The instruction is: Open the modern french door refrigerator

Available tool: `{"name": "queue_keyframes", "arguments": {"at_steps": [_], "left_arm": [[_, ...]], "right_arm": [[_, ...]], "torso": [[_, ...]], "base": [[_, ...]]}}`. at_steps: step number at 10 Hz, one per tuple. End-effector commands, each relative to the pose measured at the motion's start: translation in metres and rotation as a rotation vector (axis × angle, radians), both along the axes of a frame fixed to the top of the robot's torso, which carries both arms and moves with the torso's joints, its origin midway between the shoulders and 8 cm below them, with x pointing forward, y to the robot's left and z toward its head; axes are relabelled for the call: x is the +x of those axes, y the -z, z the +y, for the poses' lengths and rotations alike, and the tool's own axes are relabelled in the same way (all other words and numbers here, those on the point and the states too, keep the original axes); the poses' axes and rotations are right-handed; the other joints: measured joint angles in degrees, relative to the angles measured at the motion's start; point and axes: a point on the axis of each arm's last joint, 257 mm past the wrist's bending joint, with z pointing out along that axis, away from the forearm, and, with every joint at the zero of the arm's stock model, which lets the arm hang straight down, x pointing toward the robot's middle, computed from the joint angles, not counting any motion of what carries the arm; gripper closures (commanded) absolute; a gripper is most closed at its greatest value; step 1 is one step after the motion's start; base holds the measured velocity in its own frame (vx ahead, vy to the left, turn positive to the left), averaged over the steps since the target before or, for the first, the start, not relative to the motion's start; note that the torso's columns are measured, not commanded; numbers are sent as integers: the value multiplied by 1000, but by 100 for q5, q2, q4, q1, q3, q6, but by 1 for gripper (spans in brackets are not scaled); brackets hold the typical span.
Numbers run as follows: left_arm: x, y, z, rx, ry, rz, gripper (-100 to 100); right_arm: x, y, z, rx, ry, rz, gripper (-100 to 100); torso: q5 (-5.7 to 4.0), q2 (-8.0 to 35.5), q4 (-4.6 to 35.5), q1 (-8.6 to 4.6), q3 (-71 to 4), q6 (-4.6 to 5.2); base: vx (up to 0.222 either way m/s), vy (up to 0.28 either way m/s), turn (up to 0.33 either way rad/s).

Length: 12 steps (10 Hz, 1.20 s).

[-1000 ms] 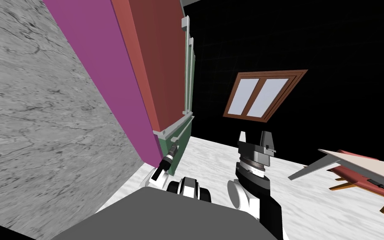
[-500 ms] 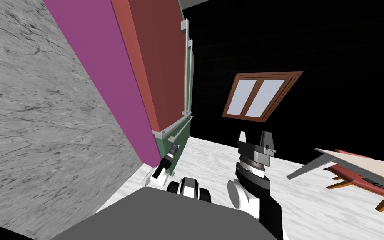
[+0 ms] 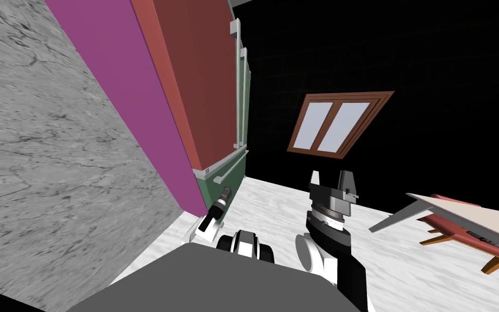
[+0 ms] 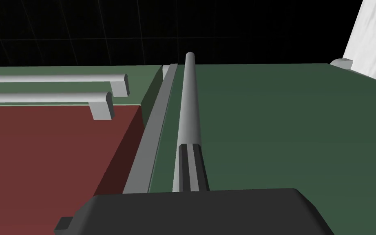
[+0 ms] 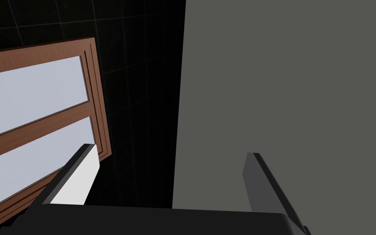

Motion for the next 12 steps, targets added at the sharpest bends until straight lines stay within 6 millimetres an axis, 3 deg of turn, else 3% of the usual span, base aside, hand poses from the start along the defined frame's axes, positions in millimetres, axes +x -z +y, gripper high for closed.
{"name": "queue_keyframes", "arguments": {"at_steps": [1,2,3,4,12], "left_arm": [[1,-4,-5,0,1,-4,100],[1,-3,-4,0,1,-3,100],[0,-1,0,9,3,-1,-100],[0,-1,1,7,3,-1,-100],[0,4,9,4,0,4,-100]], "right_arm": [[0,0,0,0,0,0,0],[0,0,0,0,0,0,0],[0,0,0,0,0,0,0],[0,0,0,-1,0,0,0],[0,0,0,-1,0,0,0]], "torso": [[4,-4,-2,14,-3,0],[7,-2,-1,22,-2,-1],[15,-14,-4,58,-8,-2],[28,-24,-7,101,-15,-3],[1,-7,-3,-7,-5,0]], "base": [[-65,-189,6],[-33,-89,5],[4,88,1],[11,173,-6],[18,155,-2]]}}
